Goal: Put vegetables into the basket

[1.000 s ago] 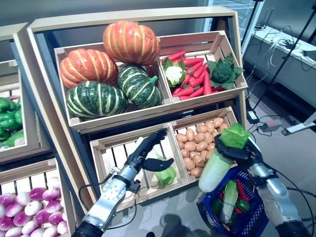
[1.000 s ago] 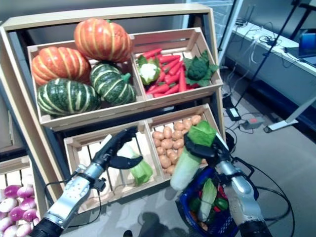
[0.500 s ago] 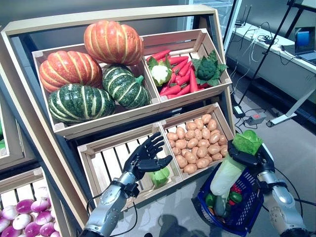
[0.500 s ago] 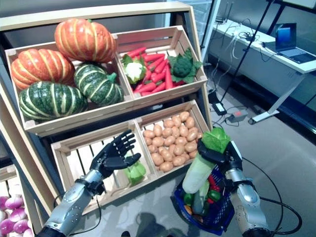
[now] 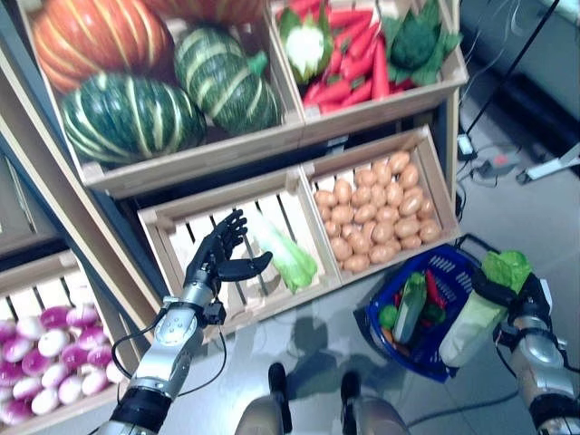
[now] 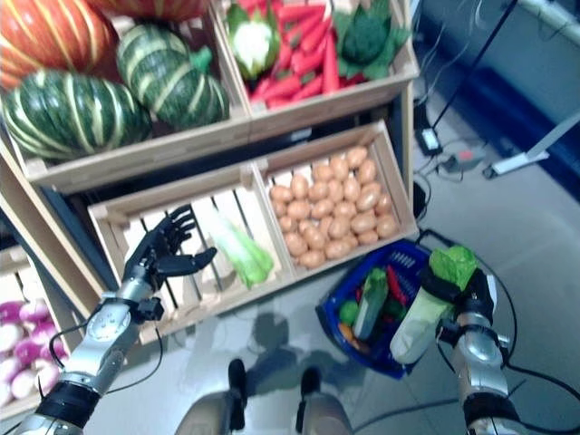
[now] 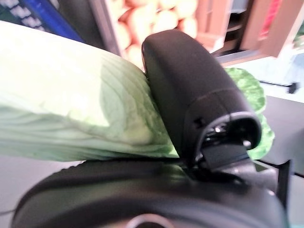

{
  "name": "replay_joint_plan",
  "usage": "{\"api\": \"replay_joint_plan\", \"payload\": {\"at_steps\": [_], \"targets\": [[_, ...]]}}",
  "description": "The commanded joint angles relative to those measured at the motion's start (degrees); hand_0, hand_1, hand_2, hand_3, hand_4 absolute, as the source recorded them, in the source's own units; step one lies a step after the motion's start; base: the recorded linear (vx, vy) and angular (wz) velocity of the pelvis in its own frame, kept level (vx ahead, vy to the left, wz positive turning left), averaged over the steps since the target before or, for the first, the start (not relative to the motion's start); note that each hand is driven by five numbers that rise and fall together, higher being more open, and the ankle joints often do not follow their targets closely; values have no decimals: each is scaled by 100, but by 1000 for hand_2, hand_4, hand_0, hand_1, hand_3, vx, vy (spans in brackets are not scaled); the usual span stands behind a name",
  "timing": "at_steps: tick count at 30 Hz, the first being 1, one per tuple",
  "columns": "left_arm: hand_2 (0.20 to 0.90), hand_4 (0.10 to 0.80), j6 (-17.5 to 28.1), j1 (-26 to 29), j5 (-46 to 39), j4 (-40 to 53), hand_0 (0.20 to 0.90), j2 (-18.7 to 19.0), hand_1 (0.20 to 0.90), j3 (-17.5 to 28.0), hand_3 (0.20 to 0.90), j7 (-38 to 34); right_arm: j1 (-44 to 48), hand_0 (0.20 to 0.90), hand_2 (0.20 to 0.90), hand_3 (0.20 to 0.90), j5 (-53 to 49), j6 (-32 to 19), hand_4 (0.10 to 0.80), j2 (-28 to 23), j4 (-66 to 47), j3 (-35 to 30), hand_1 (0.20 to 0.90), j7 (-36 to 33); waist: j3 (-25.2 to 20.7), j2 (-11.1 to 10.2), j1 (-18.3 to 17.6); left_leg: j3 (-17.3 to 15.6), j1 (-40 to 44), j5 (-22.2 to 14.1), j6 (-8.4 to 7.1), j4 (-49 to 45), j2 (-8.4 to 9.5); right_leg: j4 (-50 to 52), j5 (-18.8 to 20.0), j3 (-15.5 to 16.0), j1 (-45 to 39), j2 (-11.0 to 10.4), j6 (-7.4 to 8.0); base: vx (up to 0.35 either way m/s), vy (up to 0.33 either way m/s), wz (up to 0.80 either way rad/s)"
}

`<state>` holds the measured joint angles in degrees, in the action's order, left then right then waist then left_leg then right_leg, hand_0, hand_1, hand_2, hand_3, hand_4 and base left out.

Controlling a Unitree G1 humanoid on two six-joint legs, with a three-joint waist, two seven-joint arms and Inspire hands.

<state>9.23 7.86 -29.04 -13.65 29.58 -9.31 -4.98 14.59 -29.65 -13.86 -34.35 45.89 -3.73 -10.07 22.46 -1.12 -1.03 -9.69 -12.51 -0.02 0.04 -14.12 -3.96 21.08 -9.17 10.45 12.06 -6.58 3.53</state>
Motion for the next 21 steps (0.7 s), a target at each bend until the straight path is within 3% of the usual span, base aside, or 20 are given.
{"api": "replay_joint_plan", "payload": {"at_steps": [1, 6, 10, 20, 21], "targets": [[900, 800, 1020, 341, 87, 445, 900, -9, 900, -69, 900, -244, 606, 300, 300, 300, -149, -475, 400, -671, -57, -37, 300, -569, 6, 108, 120, 134, -465, -1352, -2, -1864, -26, 940, -225, 359, 243, -26, -554, -41, -24, 8], [900, 800, 1272, 608, 436, 469, 900, 217, 900, -312, 900, -501, 1075, 300, 300, 300, -401, -661, 400, -942, 186, -74, 300, -738, 316, 274, 136, 244, -1216, -1656, 154, -2756, 65, 2090, -564, 347, 1002, -287, -645, -92, -23, 18], [900, 800, 1373, 798, 340, 510, 900, 285, 900, -463, 900, -718, 1554, 300, 300, 300, -580, -613, 400, -1159, 198, -69, 300, -826, 539, 369, 91, 154, -1868, -1945, 217, -3616, 84, 3001, -842, 261, 1724, -490, -694, -87, -19, 12], [900, 800, 1772, 1044, 337, 747, 900, 327, 900, -630, 900, -1098, 2521, 300, 300, 300, -537, -14, 400, -1670, 732, 177, 300, -1049, 729, 602, 96, 206, -3013, -2238, 302, -4781, 92, 4067, -1095, 67, 2979, -541, -799, -61, -18, 5], [900, 800, 1787, 1071, 336, 758, 900, 332, 900, -643, 900, -1109, 2588, 900, 900, 900, -503, -25, 800, -1708, 806, 192, 900, -1129, 729, 612, 97, 209, -3084, -2241, 309, -4821, 96, 4106, -1093, 69, 3054, -536, -797, -48, -21, 0]]}}
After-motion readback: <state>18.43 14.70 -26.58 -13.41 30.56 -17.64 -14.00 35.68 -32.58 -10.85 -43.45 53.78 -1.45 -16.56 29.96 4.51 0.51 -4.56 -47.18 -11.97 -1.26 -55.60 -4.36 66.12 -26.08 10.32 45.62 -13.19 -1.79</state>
